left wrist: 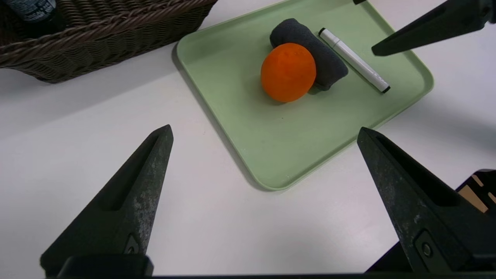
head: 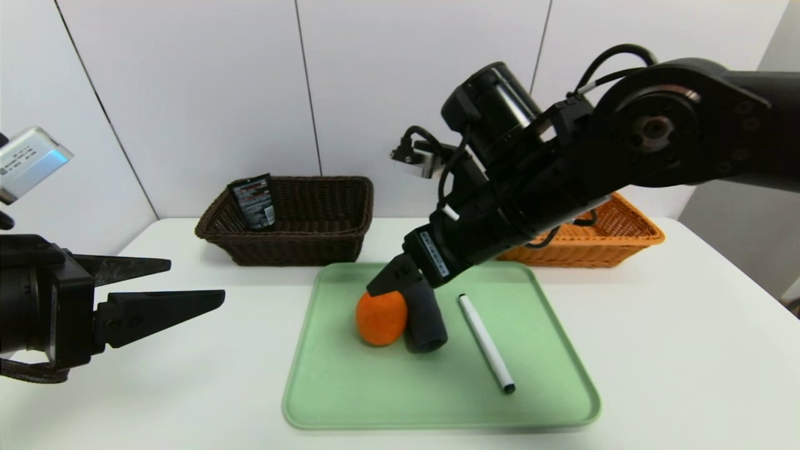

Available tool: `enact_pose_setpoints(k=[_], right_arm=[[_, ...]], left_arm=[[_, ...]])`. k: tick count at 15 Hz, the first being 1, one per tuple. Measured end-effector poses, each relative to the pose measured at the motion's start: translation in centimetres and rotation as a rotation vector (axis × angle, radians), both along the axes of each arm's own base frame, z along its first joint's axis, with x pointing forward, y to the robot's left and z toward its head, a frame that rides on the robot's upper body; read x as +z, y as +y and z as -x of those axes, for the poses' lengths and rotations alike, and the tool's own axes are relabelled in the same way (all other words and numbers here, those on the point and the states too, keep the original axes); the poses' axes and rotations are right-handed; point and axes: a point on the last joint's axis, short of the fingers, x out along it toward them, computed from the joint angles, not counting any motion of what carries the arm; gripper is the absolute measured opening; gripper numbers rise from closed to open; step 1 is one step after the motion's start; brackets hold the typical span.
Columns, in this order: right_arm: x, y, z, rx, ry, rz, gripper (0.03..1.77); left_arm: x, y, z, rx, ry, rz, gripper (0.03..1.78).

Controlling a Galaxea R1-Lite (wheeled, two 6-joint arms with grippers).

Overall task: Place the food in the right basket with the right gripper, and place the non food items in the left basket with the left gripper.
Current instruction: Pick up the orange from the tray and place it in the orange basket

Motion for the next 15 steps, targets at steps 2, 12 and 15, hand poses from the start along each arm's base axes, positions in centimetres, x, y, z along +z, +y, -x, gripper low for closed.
enact_pose_setpoints(k=[2, 12, 15], right_arm=[[-1.2, 1.4, -0.6, 0.035, -0.006, 0.028, 1.70], [-6.8, 5.6, -1.8, 0.044, -0.094, 0.249, 1.70], [-7.6, 6.1, -2.3, 0.059, -0.111, 0.256, 1.70]], left_arm=[[0.0, 0.1, 0.1, 0.008, -0.007, -0.009, 1.69], [0.1, 0.1, 0.4, 0.007, -0.018, -0.005, 1.69], [0.1, 0.2, 0.4, 0.009, -0.020, -0.003, 1.69]])
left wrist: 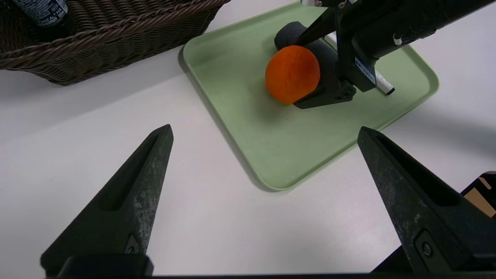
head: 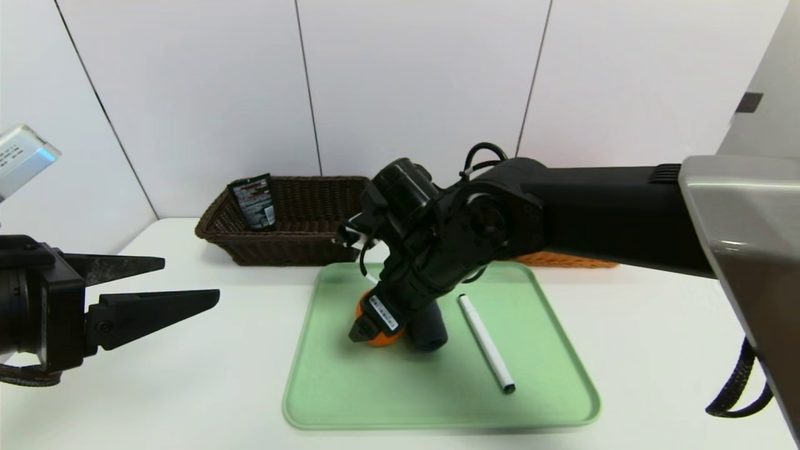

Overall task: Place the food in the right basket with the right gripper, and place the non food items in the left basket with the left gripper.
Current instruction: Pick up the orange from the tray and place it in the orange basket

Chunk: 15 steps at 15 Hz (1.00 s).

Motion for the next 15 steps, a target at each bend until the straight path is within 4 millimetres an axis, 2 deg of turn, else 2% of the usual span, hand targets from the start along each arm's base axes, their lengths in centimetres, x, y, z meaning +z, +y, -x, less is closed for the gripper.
enact_pose_setpoints(k=[6, 7, 9, 10, 13, 15], right_arm=[[-1.6, 0.7, -0.6, 0.016, 0.004, 0.023, 1.70], [-1.8, 0.7, -0.6, 0.017, 0.006, 0.025, 1.59], [-1.9, 0.7, -0.7, 0.019, 0.006, 0.027, 1.26], [-1.9, 0.8, -0.7, 0.019, 0.006, 0.027, 1.19], [-1.9, 0.8, -0.6, 0.018, 0.011, 0.026, 1.15], [-1.1, 0.5, -0.5, 0.015, -0.003, 0.009, 1.14]], left_arm=[[-0.1, 0.0, -0.1, -0.001, 0.002, 0.000, 1.69], [-0.1, 0.0, -0.1, 0.000, 0.002, -0.001, 1.69], [-0.1, 0.0, -0.1, 0.000, 0.003, -0.001, 1.69], [-0.1, 0.0, -0.1, 0.000, 0.003, -0.001, 1.69], [-0.1, 0.0, -0.1, 0.002, 0.000, -0.001, 1.69], [0.0, 0.0, -0.1, 0.006, -0.003, -0.002, 1.69]])
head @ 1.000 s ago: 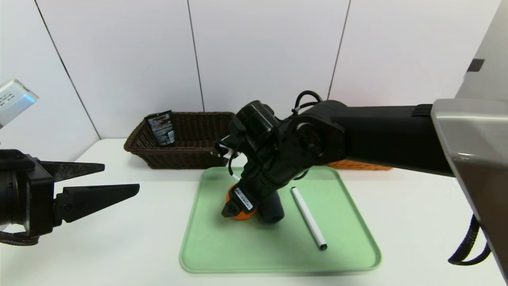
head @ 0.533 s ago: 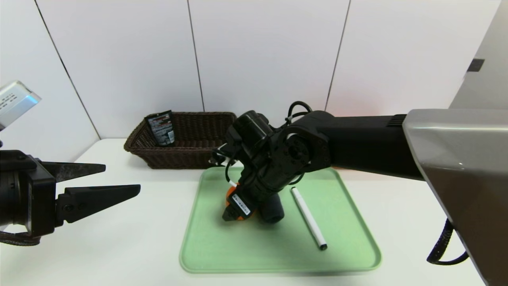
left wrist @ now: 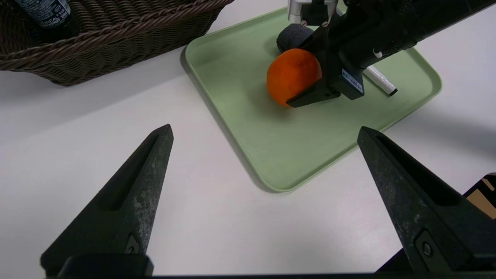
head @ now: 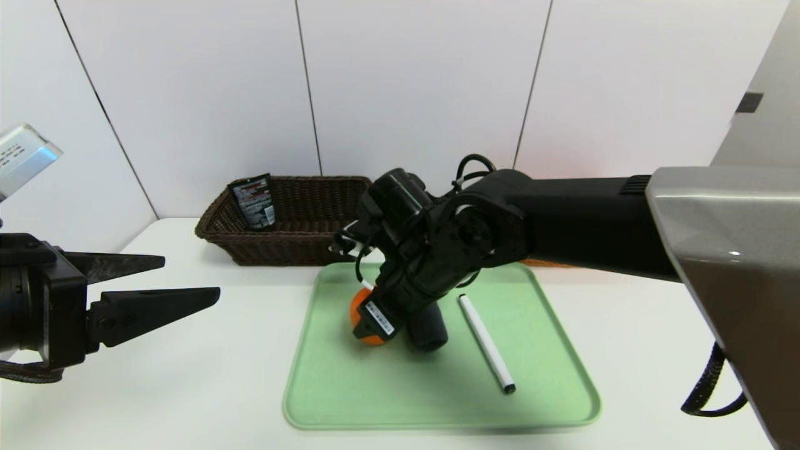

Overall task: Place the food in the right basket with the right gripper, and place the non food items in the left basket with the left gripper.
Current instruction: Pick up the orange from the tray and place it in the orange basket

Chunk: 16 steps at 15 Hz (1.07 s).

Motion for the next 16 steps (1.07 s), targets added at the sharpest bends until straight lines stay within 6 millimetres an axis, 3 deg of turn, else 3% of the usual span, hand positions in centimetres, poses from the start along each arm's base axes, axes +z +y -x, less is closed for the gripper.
enact_pose_setpoints(k=[3, 5, 10, 13, 16], right_arm=[[3.4, -1.3, 0.3, -0.032, -0.063, -0.083, 1.14], [6.4, -3.2, 0.6, -0.081, -0.114, -0.136, 1.13], [12.3, -11.5, -1.0, -0.317, -0.257, -0.212, 1.13], [13.4, -16.6, -2.7, -0.460, -0.295, -0.207, 1.13], [12.9, -21.1, -4.5, -0.588, -0.297, -0.173, 1.13]], left_arm=[[0.1, 0.0, 0.0, 0.001, -0.010, 0.004, 1.69], [0.2, 0.0, 0.0, 0.001, -0.017, 0.006, 1.69], [0.1, -0.1, -0.2, -0.005, -0.009, 0.007, 1.69], [-0.1, -0.1, -0.3, -0.006, 0.001, 0.005, 1.69], [-0.2, -0.1, -0.3, -0.006, 0.004, 0.005, 1.69]])
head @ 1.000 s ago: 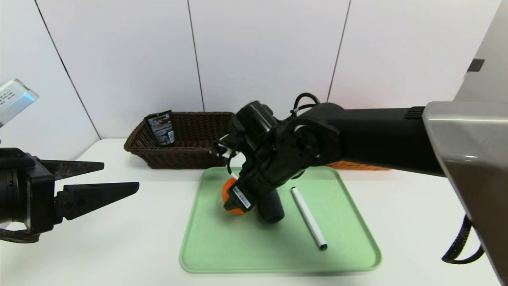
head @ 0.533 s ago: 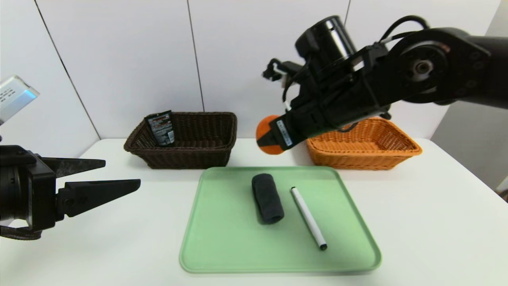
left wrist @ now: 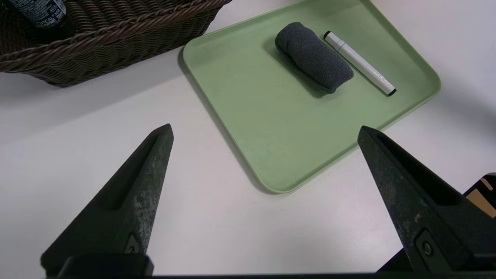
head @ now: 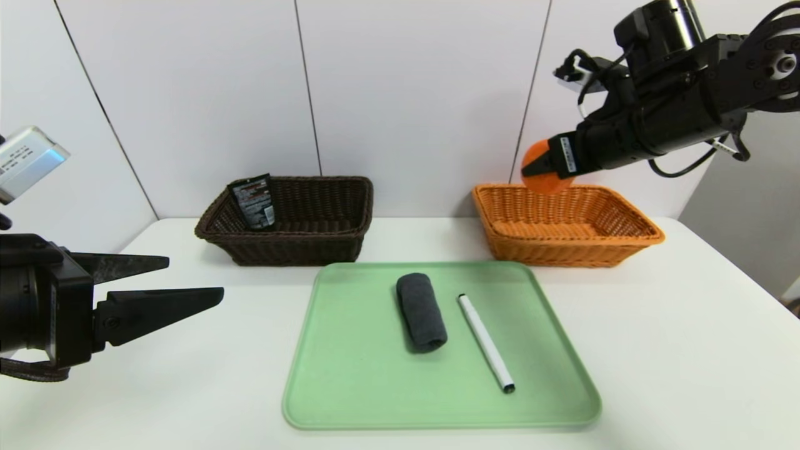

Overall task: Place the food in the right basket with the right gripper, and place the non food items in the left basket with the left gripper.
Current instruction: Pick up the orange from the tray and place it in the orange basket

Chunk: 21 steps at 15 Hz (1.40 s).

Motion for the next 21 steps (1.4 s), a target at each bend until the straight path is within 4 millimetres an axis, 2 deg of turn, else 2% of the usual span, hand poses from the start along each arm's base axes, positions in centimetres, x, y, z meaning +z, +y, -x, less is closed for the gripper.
enact_pose_setpoints(k=[2, 5, 11, 12, 16, 19, 21], right_arm=[[-0.9, -2.3, -1.3, -0.068, 0.028, 0.007, 1.13], [-3.1, -4.4, -3.3, -0.136, 0.088, 0.016, 1.13], [-8.3, -5.4, -6.6, -0.175, 0.218, 0.036, 1.13], [-8.9, -5.5, -6.9, -0.178, 0.231, 0.037, 1.20], [-9.3, -5.6, -7.3, -0.177, 0.237, 0.034, 1.40], [-8.4, -5.6, -7.3, -0.177, 0.206, 0.027, 1.50], [-7.1, -5.7, -6.8, -0.168, 0.175, 0.013, 1.55]], left_arm=[[0.0, 0.0, 0.0, -0.001, 0.001, 0.000, 1.69], [-0.1, 0.0, 0.0, 0.000, 0.004, 0.000, 1.69], [-0.1, 0.0, 0.0, 0.002, 0.005, 0.002, 1.69], [-0.1, 0.0, 0.0, 0.002, 0.004, 0.002, 1.69], [0.0, 0.0, 0.0, 0.003, 0.002, 0.003, 1.69], [0.0, 0.0, 0.0, 0.003, 0.002, 0.003, 1.69], [0.0, 0.0, 0.0, 0.004, 0.001, 0.004, 1.69]])
